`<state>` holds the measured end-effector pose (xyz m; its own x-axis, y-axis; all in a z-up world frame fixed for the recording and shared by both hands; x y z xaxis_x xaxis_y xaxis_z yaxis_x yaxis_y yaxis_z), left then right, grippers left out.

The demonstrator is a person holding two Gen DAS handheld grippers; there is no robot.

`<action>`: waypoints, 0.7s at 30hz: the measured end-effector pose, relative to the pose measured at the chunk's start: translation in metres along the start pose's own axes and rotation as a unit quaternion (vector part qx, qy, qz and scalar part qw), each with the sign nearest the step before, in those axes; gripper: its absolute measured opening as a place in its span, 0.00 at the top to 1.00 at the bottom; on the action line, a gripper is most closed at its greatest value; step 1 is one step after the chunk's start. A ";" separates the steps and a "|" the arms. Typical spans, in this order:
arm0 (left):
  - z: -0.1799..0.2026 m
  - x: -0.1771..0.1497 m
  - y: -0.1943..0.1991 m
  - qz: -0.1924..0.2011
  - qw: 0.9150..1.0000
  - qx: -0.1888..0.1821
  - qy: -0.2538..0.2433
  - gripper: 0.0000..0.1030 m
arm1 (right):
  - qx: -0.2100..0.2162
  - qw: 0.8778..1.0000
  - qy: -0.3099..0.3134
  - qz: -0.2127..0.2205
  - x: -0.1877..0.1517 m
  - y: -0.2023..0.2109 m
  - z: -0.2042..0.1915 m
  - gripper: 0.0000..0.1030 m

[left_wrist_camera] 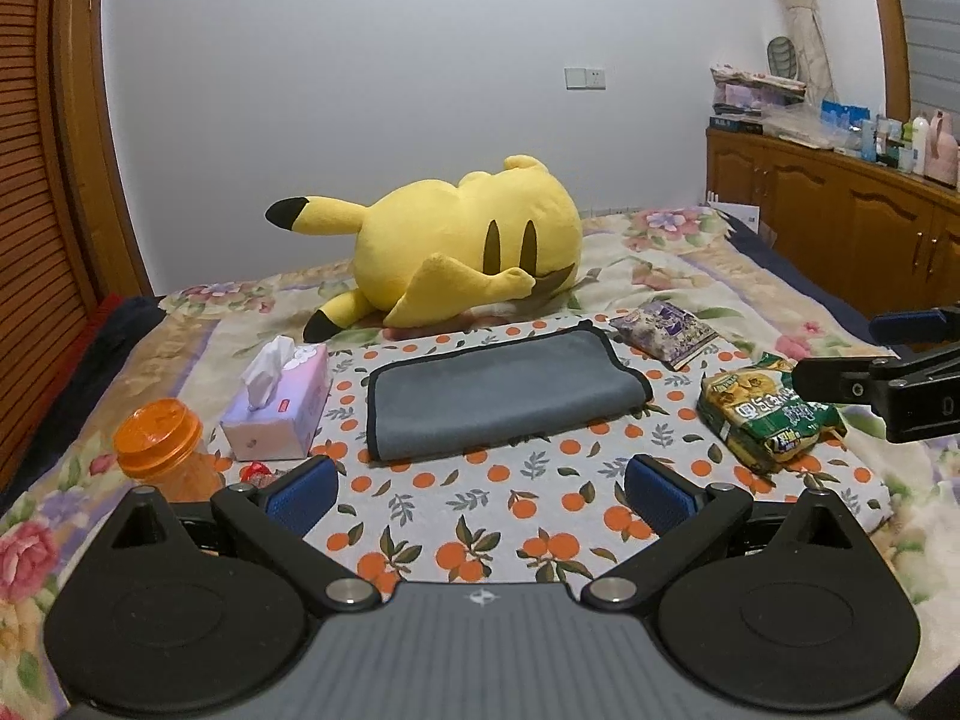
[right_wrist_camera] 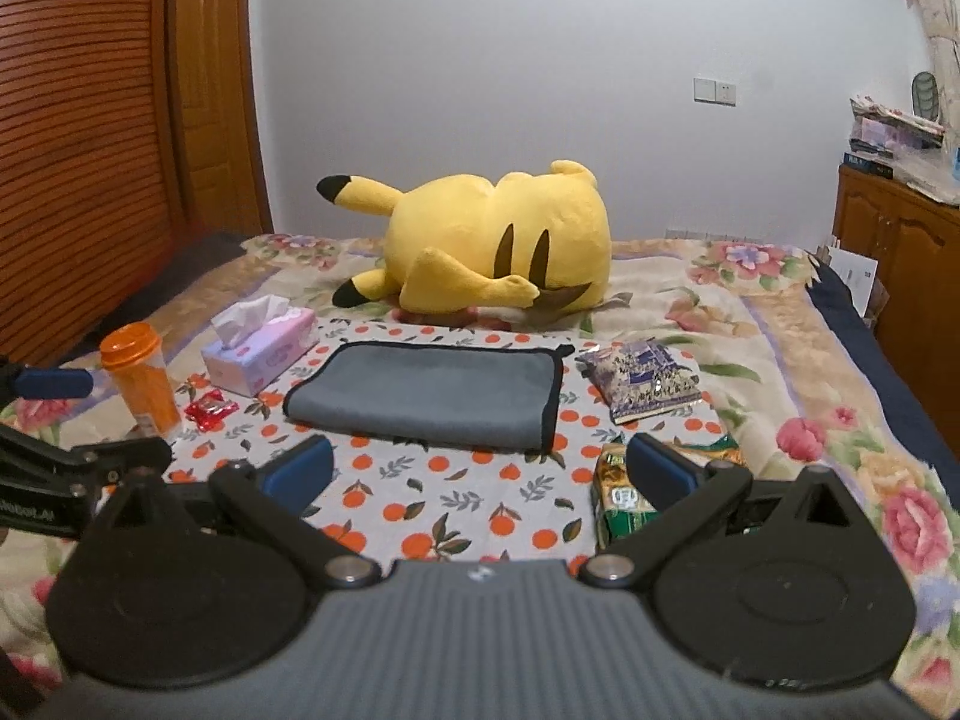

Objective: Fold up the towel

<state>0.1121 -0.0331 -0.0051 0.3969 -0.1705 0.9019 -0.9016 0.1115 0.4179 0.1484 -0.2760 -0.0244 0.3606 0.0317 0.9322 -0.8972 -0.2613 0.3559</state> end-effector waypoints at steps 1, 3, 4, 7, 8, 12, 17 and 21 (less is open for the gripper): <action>0.000 -0.002 0.003 0.001 1.000 0.001 0.000 0.00 | 0.000 1.000 -0.001 0.001 -0.002 0.002 0.000 0.00; 0.001 -0.005 0.007 0.001 1.000 0.002 0.000 0.00 | 0.000 1.000 -0.003 0.000 -0.006 0.006 0.000 0.00; 0.001 -0.007 0.009 0.001 1.000 0.002 0.000 0.00 | -0.001 1.000 -0.003 -0.001 -0.008 0.007 0.000 0.00; 0.001 -0.013 0.013 -0.002 1.000 0.004 0.000 0.00 | -0.003 1.000 -0.003 -0.004 -0.014 0.012 0.001 0.00; 0.001 -0.016 0.014 -0.004 1.000 0.004 0.001 0.00 | -0.004 1.000 -0.004 -0.004 -0.015 0.014 0.002 0.00; 0.000 -0.025 0.017 -0.009 1.000 0.008 0.002 0.00 | -0.006 1.000 -0.007 -0.006 -0.022 0.021 0.003 0.00; -0.001 -0.036 0.021 -0.015 1.000 0.009 0.008 0.00 | -0.006 1.000 -0.008 -0.009 -0.027 0.026 0.001 0.00; -0.002 -0.042 0.023 -0.019 1.000 0.011 0.010 0.00 | -0.004 1.000 -0.010 -0.012 -0.033 0.029 -0.001 0.00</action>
Point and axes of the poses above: each gripper's, at about its wrist camera, not at the fingertips, and y roughly against the way its jaws point, z to its right, x to its top, the point moved 4 cm from there along -y, roughly the way its jaws point, and after that the axes turned 6 degrees about z, right-handed, at the moved point
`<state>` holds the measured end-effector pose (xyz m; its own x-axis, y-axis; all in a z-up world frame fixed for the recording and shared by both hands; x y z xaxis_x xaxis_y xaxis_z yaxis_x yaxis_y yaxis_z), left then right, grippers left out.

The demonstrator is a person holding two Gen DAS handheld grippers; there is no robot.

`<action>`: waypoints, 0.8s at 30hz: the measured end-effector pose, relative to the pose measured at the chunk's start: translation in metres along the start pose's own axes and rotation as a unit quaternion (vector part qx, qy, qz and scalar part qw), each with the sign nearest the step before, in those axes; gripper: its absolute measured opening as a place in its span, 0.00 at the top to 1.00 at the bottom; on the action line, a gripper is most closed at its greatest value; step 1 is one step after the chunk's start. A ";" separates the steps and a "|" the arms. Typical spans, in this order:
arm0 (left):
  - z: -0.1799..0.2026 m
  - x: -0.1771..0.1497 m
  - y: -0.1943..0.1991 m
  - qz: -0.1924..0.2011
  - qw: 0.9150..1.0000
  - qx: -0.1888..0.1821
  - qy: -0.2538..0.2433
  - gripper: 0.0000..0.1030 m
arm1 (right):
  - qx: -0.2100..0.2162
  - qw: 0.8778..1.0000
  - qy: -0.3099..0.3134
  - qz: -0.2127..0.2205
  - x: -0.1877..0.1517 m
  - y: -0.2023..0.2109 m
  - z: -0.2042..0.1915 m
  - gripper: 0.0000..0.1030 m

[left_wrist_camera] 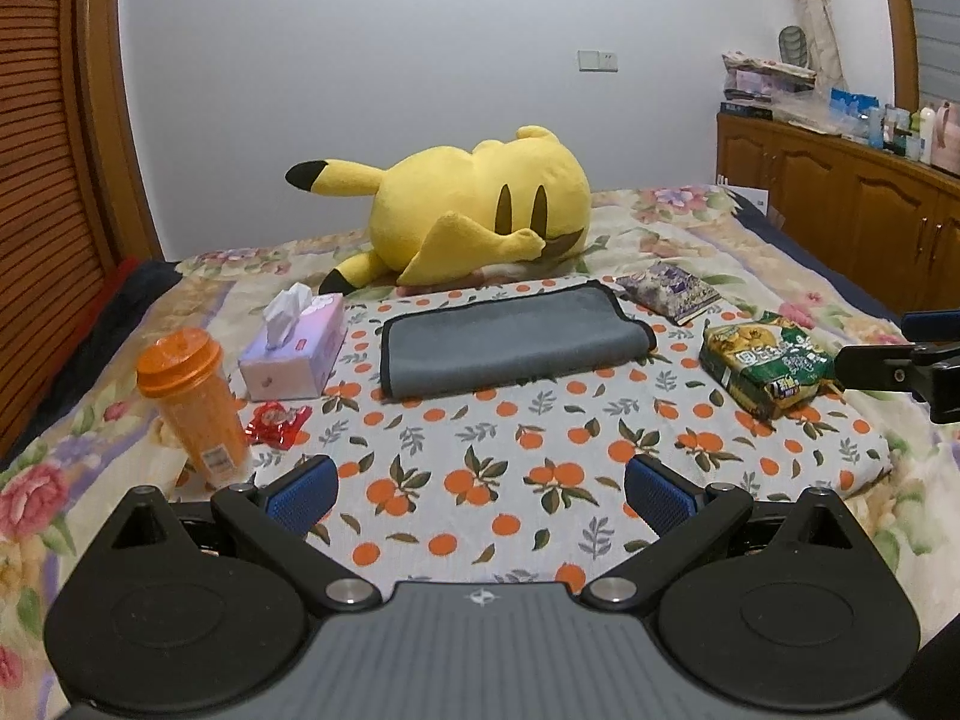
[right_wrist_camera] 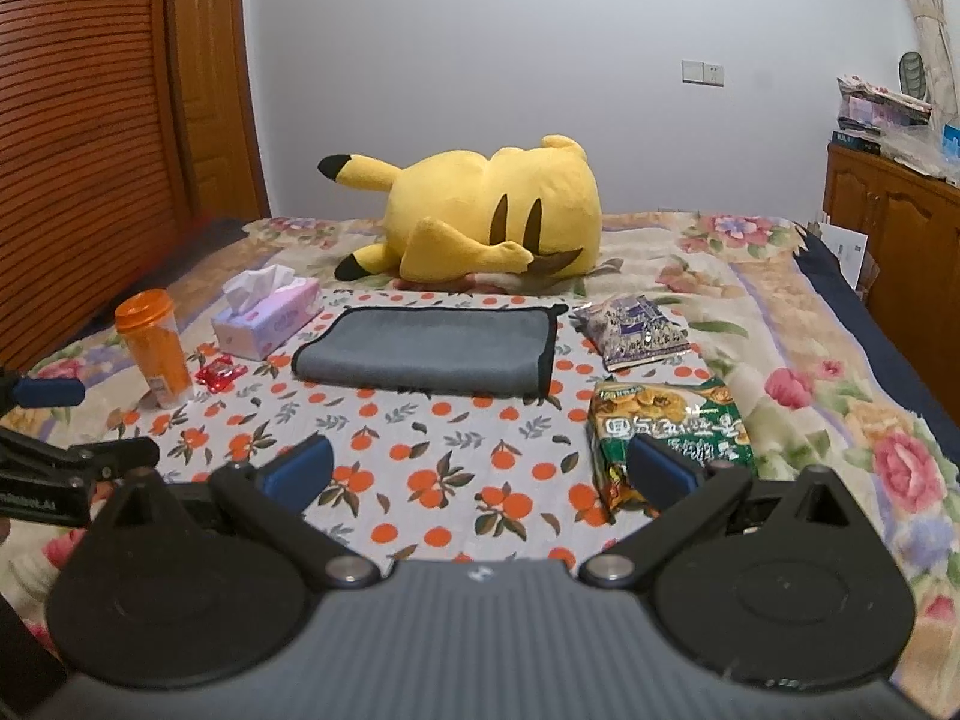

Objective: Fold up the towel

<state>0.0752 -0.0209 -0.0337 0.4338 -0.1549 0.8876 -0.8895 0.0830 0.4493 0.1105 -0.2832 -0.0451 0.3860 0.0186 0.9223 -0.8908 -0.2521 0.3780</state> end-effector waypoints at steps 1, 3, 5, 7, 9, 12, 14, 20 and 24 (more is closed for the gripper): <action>0.000 -0.002 0.000 -0.001 1.000 0.000 0.000 0.00 | 0.000 1.000 0.000 -0.001 -0.001 0.000 -0.001 0.00; 0.000 -0.005 0.000 -0.004 1.000 0.001 0.000 0.00 | 0.000 1.000 0.000 -0.003 -0.005 0.000 -0.002 0.00; 0.000 -0.009 -0.001 -0.006 1.000 0.002 0.000 0.00 | 0.001 1.000 -0.002 -0.005 -0.007 -0.001 -0.004 0.00; 0.000 -0.012 -0.002 -0.008 1.000 0.003 0.002 0.00 | 0.002 1.000 -0.001 -0.008 -0.010 -0.001 -0.006 0.00; 0.001 -0.014 -0.003 -0.010 1.000 0.004 0.003 0.00 | 0.003 1.000 0.002 -0.009 -0.012 -0.001 -0.008 0.00; 0.000 -0.018 -0.004 -0.013 1.000 0.005 0.003 0.00 | 0.002 1.000 0.008 -0.011 -0.015 -0.002 -0.010 0.00; 0.000 -0.022 -0.006 -0.016 1.000 0.008 0.003 0.00 | 0.002 1.000 0.010 -0.012 -0.016 -0.002 -0.011 0.00; -0.003 -0.029 -0.010 -0.021 1.000 0.014 0.004 0.00 | -0.004 1.000 0.015 -0.018 -0.024 -0.006 -0.010 0.00; -0.003 -0.033 -0.011 -0.019 1.000 0.018 0.002 0.00 | -0.006 1.000 0.017 -0.020 -0.025 -0.009 -0.009 0.00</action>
Point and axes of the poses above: each gripper's, at about its wrist camera, not at the fingertips, and y roughly against the way its jaws point, z to its right, x to its top, the point moved 4 cm from there along -y, roughly the way its jaws point, and after that the axes turned 6 degrees about z, right-handed, at the moved point
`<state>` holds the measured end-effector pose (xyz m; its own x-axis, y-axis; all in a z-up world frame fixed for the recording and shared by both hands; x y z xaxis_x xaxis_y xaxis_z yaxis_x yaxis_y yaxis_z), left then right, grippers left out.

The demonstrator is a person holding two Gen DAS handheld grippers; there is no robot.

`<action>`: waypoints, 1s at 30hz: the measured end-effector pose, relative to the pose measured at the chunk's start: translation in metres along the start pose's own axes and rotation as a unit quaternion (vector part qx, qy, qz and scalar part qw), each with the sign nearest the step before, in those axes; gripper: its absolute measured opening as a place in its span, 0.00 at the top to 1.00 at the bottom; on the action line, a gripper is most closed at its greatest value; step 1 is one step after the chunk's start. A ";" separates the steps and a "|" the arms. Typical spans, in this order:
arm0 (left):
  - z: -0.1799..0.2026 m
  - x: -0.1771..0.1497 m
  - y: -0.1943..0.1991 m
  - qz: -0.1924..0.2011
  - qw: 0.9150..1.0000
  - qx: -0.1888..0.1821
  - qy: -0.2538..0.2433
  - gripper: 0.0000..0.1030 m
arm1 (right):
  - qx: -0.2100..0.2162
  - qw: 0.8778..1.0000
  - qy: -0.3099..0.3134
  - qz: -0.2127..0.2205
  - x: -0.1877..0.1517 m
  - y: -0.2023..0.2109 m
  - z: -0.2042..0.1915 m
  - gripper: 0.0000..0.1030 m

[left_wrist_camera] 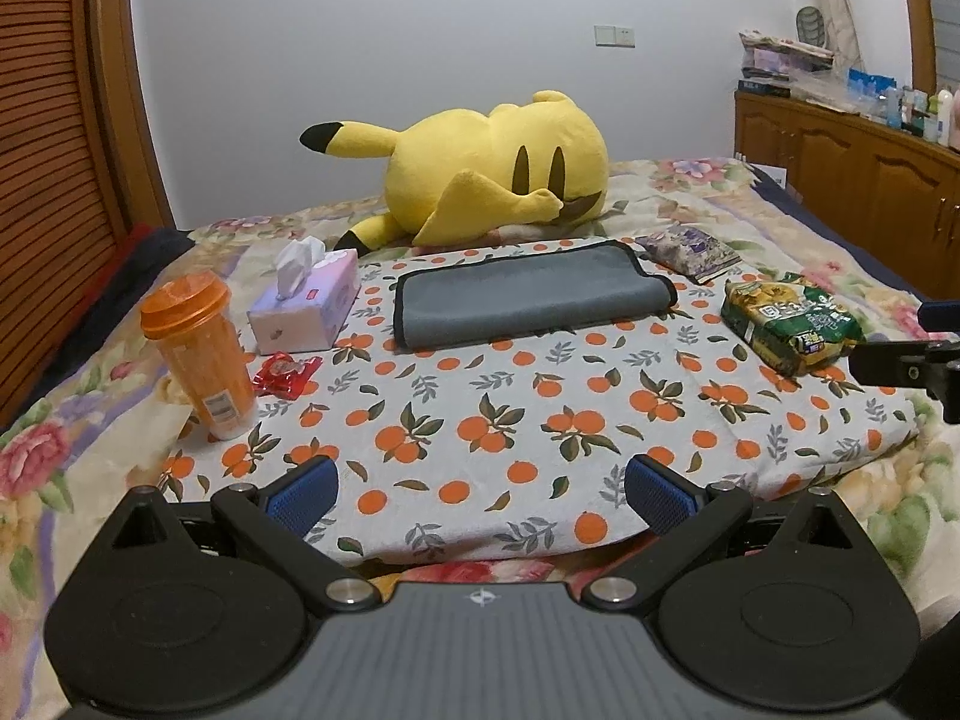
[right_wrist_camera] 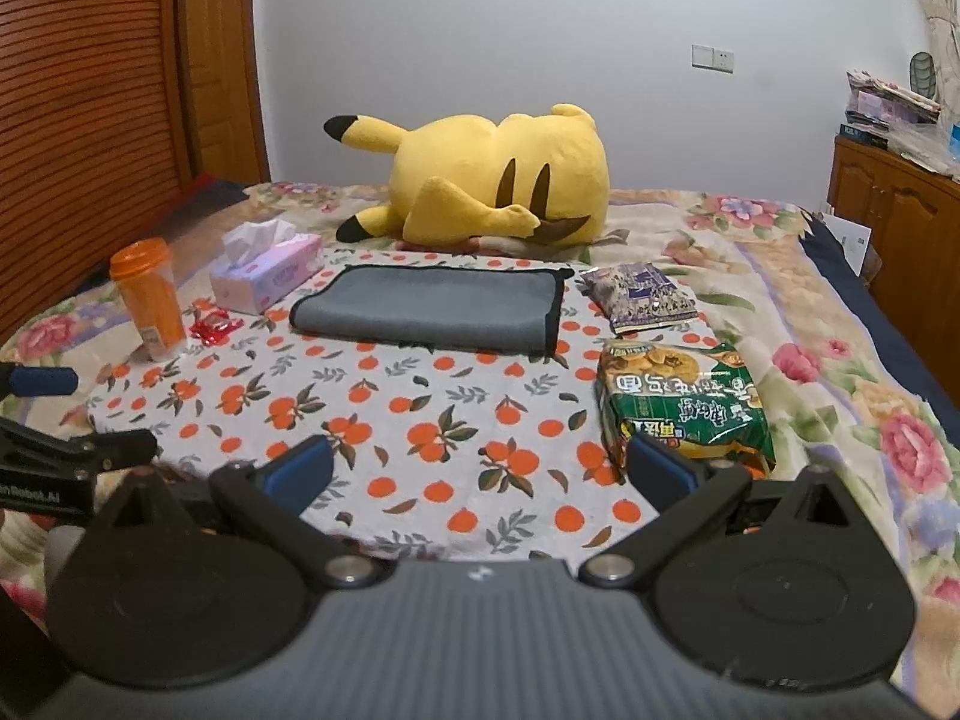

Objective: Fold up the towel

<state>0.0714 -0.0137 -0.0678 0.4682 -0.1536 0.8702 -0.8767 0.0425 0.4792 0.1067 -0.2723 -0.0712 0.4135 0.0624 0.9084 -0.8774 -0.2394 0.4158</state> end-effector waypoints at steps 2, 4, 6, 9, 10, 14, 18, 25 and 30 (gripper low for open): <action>0.000 -0.001 -0.001 0.000 1.000 0.000 0.002 0.00 | -0.002 1.000 -0.002 -0.001 0.000 -0.001 0.001 0.00; -0.002 -0.001 -0.001 0.002 1.000 0.000 0.006 0.00 | -0.005 1.000 -0.006 -0.001 -0.001 -0.002 0.003 0.00; -0.003 -0.001 0.000 0.002 1.000 0.001 0.011 0.00 | -0.007 1.000 -0.011 0.000 -0.001 -0.001 0.005 0.00; -0.005 -0.002 0.001 0.005 1.000 0.005 0.014 0.00 | -0.010 1.000 -0.015 0.003 -0.001 0.000 0.007 0.00; -0.005 -0.002 0.002 0.007 1.000 0.007 0.015 0.00 | -0.011 1.000 -0.015 0.004 -0.001 0.000 0.007 0.00; -0.005 -0.001 0.005 0.016 1.000 0.015 0.012 0.00 | -0.015 1.000 -0.006 0.010 -0.001 0.002 0.004 0.00; -0.006 -0.001 0.008 0.021 1.000 0.020 0.010 0.00 | -0.017 1.000 0.000 0.015 0.000 0.003 0.003 0.00; -0.006 0.001 0.013 0.034 0.999 0.023 0.009 0.00 | -0.020 1.000 0.000 0.021 0.001 0.006 0.005 0.00; -0.006 0.003 0.017 0.045 0.999 0.024 0.012 0.00 | -0.022 0.999 -0.004 0.026 0.002 0.007 0.006 0.00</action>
Point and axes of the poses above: each gripper's, at about its wrist camera, not at the fingertips, and y roughly against the way its jaws point, z to its right, x to its top, the point moved 4 cm from there along -y, roughly the way its jaws point, and after that the axes turned 6 degrees about z, right-handed, at the moved point
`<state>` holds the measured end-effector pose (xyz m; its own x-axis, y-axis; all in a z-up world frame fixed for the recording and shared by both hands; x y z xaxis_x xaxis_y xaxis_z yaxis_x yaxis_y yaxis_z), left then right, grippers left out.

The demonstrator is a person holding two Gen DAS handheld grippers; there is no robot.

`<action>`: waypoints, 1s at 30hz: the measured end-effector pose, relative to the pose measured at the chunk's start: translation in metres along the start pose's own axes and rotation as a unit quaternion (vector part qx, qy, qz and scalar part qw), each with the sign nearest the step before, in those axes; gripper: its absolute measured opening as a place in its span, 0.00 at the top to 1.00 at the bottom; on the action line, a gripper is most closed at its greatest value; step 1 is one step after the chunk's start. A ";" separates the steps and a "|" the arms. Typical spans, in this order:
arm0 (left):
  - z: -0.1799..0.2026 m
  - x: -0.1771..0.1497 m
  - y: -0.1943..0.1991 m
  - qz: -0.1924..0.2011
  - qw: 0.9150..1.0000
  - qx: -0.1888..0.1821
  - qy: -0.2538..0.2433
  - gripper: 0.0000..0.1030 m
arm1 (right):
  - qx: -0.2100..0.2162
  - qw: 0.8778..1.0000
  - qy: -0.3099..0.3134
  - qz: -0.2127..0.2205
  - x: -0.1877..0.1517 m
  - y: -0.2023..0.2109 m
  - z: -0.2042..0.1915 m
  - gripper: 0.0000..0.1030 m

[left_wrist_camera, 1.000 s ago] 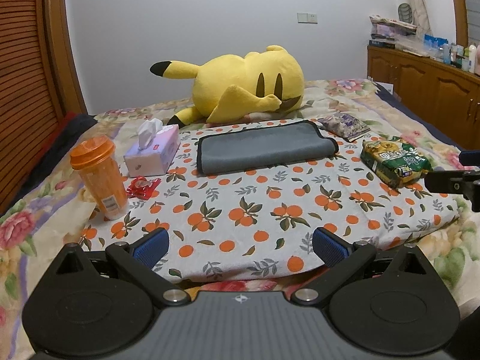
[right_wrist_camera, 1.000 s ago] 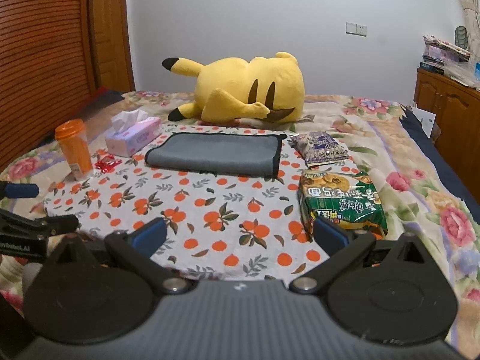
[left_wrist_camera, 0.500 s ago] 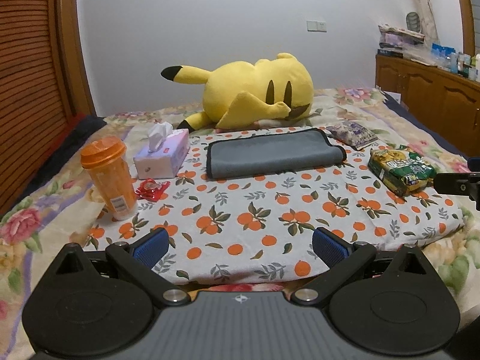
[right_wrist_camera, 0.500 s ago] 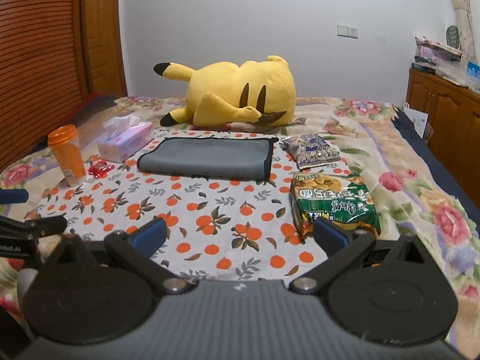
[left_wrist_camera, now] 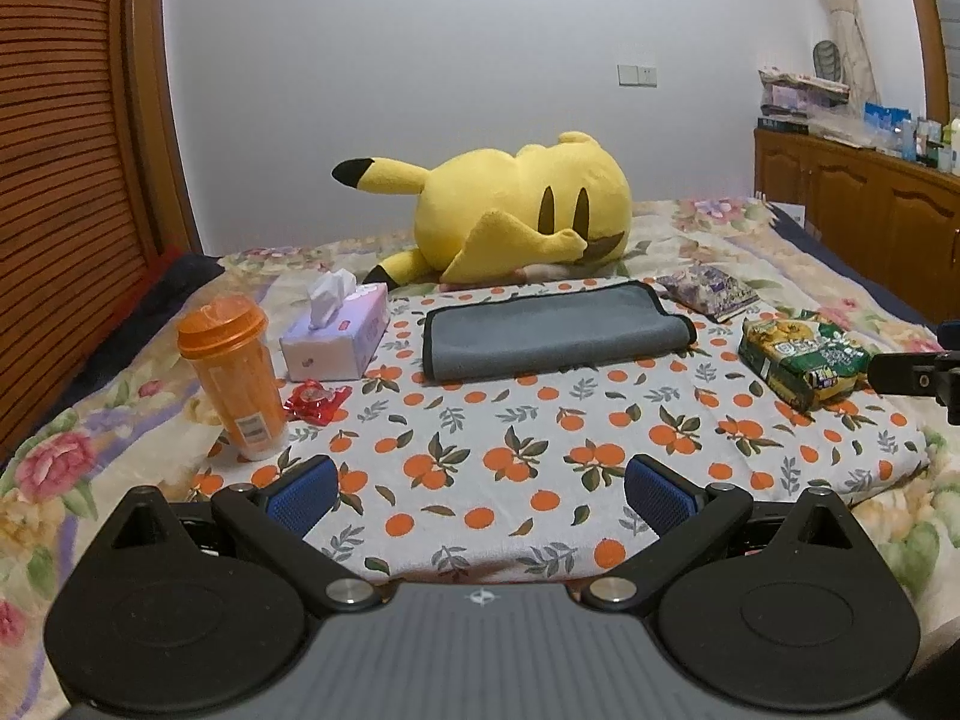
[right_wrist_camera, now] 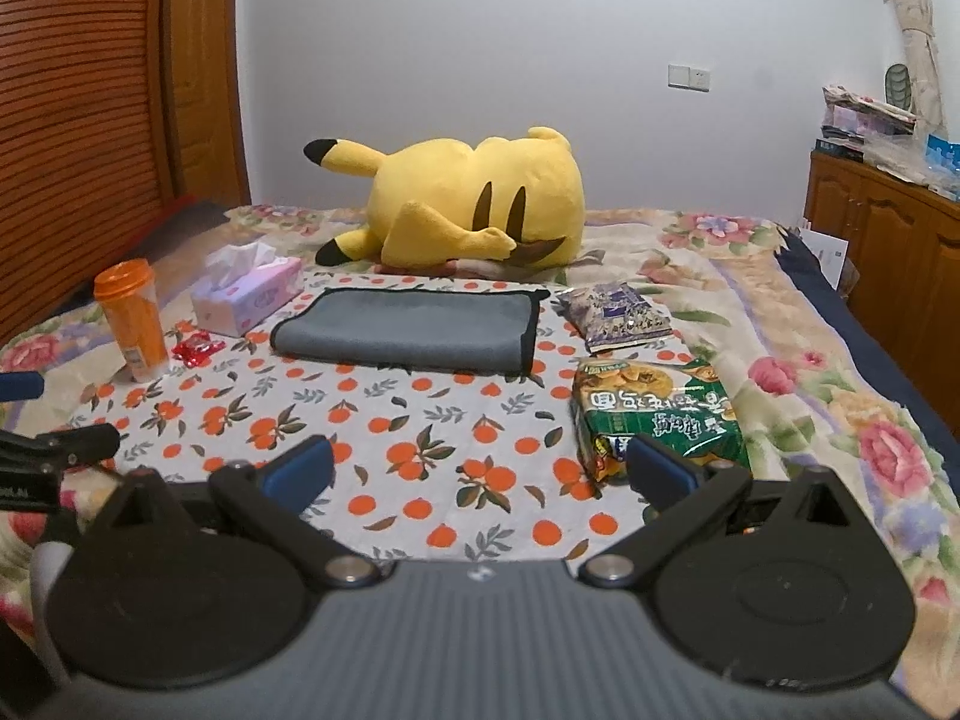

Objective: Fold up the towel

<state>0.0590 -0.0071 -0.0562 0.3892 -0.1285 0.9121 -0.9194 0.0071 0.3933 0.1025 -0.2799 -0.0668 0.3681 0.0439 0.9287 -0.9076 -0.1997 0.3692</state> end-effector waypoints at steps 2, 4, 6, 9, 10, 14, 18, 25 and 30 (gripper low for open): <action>-0.001 0.001 0.002 0.006 1.000 0.000 0.003 0.00 | 0.000 1.000 0.000 0.002 0.000 0.000 0.000 0.00; -0.002 0.002 0.004 0.013 1.000 -0.001 0.006 0.00 | 0.000 1.000 0.000 0.004 0.001 0.000 0.001 0.00; -0.002 0.004 0.006 0.020 1.000 -0.001 0.009 0.00 | 0.000 1.000 0.000 0.007 0.001 0.001 0.000 0.00; -0.003 0.006 0.007 0.027 1.000 -0.001 0.011 0.00 | 0.000 1.000 -0.001 0.012 0.001 0.002 0.000 0.00; -0.003 0.006 0.007 0.029 1.000 -0.001 0.011 0.00 | 0.000 1.000 -0.001 0.013 0.002 0.003 0.000 0.00; -0.003 0.008 0.011 0.039 0.999 0.000 0.009 0.00 | -0.001 1.000 -0.002 0.020 0.003 0.004 0.000 0.00; -0.001 0.009 0.014 0.049 0.999 0.001 0.005 0.00 | -0.003 1.000 -0.003 0.028 0.004 0.006 0.002 0.00; -0.003 0.011 0.017 0.058 0.998 0.001 0.007 0.00 | -0.005 0.999 -0.005 0.037 0.005 0.008 0.003 0.00; -0.004 0.012 0.019 0.065 0.998 0.002 0.010 0.00 | -0.006 0.999 -0.006 0.043 0.006 0.010 0.003 0.00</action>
<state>0.0467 -0.0044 -0.0371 0.2677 -0.1078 0.9574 -0.9624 0.0184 0.2712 0.0962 -0.2851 -0.0580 0.2904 0.0160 0.9568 -0.9383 -0.1912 0.2880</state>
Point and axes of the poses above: each gripper's, at about its wrist camera, not at the fingertips, and y roughly against the way its jaws point, z to its right, x to its top, the point moved 4 cm from there along -y, roughly the way its jaws point, and after that the axes turned 6 degrees about z, right-handed, at the moved point
